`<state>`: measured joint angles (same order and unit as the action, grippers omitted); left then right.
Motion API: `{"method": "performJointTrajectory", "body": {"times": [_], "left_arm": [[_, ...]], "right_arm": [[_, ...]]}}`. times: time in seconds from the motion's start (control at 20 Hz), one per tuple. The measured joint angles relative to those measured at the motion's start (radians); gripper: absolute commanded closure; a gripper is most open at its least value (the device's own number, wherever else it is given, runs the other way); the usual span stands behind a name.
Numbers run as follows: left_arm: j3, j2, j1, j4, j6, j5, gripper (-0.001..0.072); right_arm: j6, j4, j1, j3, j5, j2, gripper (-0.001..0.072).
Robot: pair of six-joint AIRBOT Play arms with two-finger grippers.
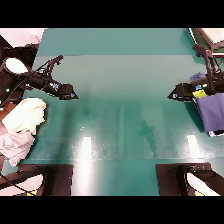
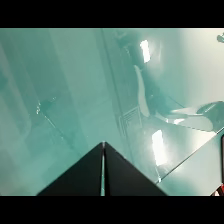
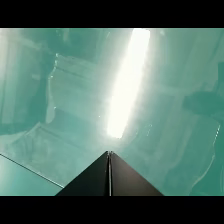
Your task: Fold the shirts.
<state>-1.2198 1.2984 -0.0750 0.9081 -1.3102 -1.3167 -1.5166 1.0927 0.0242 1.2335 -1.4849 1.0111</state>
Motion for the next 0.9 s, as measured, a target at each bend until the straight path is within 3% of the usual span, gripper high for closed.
{"method": "performJointTrajectory", "body": {"times": [0.9], "left_arm": [[-0.017,-0.002,0.008,-0.024,0.001,0.049,0.0685]], "right_arm": [[0.000,0.000,0.004,0.000,-0.011,0.000,0.0692]]}}
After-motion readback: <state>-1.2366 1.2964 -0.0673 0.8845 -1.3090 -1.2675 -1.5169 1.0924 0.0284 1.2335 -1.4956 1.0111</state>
